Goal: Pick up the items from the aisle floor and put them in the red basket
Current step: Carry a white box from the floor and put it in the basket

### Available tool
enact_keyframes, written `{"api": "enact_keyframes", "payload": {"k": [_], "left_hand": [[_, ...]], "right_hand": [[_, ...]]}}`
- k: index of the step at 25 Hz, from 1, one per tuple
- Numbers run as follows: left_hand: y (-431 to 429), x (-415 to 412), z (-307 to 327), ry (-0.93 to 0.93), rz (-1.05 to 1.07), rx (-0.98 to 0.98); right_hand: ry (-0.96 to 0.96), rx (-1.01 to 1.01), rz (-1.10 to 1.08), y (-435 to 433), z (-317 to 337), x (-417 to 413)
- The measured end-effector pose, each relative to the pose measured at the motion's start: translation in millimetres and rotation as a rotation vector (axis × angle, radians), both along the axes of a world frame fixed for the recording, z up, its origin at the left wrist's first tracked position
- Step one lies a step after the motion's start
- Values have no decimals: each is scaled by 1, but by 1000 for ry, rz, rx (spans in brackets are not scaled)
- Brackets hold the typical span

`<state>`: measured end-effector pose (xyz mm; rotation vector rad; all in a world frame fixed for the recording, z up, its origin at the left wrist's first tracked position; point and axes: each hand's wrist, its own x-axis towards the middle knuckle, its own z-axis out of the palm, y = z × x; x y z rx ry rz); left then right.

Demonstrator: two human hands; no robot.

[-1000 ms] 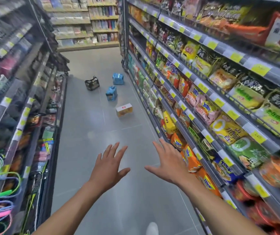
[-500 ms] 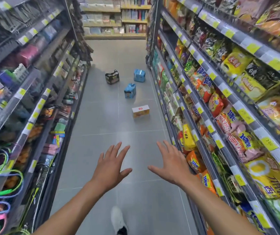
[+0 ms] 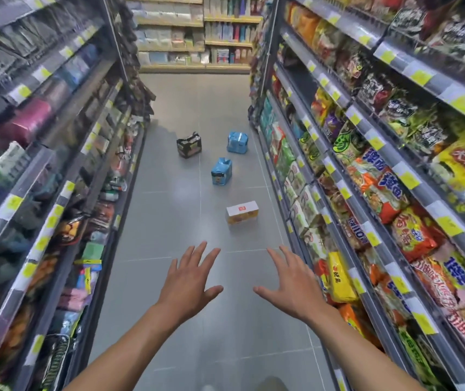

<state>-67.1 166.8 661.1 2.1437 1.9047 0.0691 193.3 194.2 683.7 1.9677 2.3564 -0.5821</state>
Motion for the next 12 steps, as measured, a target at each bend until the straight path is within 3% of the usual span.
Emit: {"api": "enact_keyframes", "payload": {"k": [12], "left_hand": [[265,10,-32,4,-55,-73]], "right_hand": [[41,-67,-82,256,-43,14]]}}
